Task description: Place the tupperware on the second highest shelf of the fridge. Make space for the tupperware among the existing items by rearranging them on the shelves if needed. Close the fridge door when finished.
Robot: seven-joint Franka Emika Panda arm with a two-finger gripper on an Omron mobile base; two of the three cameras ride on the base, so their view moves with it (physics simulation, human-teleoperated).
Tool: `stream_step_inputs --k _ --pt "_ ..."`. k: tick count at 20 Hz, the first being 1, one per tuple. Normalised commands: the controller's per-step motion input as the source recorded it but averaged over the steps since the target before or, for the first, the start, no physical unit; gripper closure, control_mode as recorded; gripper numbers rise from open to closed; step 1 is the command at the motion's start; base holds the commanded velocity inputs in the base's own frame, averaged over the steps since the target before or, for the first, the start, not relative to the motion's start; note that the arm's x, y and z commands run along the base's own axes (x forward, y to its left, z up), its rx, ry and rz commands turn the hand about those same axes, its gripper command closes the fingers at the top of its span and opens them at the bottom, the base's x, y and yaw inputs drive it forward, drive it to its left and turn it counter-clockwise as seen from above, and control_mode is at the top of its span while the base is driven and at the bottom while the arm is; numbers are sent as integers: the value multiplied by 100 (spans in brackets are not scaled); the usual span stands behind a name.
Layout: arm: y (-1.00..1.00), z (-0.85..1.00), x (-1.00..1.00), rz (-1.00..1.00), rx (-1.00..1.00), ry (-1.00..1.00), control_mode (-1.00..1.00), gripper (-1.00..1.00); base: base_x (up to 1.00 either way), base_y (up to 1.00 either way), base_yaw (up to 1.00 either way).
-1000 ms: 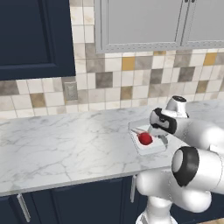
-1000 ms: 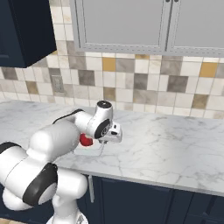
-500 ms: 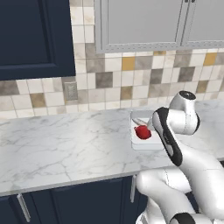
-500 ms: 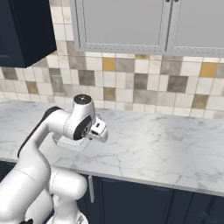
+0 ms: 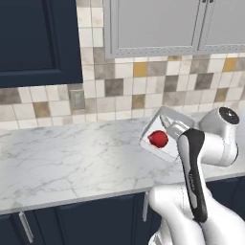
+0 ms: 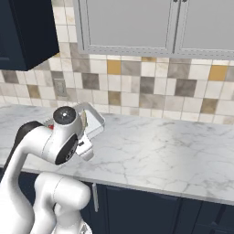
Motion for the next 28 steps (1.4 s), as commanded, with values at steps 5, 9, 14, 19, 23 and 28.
stream_step_inputs --k 5,9,14,19,23,28 --pt "2 76 0 -26 2 0 -100 100 0 0 0" --pt "-7 20 0 -9 -1 0 -100 100 0 0 0" --pt "-6 26 -11 0 0 -7 -100 100 0 0 0" --pt "0 29 -4 0 0 -6 -100 100 0 0 0" --pt "0 19 0 1 0 0 100 100 -3 0 1" --pt "0 0 0 0 0 0 100 100 -60 4 3"
